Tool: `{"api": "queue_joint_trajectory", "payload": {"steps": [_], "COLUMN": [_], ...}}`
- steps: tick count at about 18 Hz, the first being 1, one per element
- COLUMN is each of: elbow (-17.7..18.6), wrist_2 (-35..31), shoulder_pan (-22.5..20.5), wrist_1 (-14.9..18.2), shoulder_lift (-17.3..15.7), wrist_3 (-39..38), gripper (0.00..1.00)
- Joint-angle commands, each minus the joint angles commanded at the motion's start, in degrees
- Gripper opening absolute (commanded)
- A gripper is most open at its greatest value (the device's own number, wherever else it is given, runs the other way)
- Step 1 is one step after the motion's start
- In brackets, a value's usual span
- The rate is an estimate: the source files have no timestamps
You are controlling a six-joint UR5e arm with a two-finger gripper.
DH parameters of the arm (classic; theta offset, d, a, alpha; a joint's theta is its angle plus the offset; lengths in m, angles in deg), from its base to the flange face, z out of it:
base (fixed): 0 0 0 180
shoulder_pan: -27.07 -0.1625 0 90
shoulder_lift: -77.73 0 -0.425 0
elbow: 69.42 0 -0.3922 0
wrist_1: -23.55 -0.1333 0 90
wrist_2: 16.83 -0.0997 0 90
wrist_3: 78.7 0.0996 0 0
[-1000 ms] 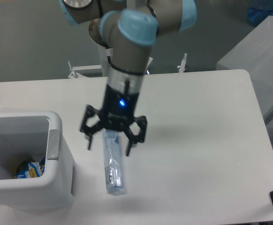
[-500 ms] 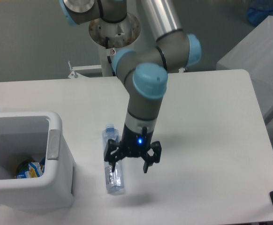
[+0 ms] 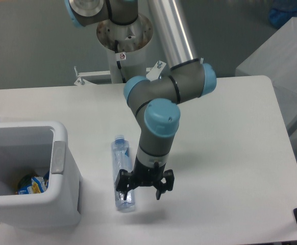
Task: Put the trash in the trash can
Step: 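Lower the gripper around the bottle cap end and close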
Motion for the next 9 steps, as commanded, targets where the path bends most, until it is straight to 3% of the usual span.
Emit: {"api": "queue_joint_trajectory", "payload": {"steps": [9], "elbow": [0.79], "wrist_2": [-1.67], "shoulder_pan": [2.37], "wrist_1": [0.0], "shoulder_lift": [1.41], "wrist_3": [0.18], "gripper": [1.0]}}
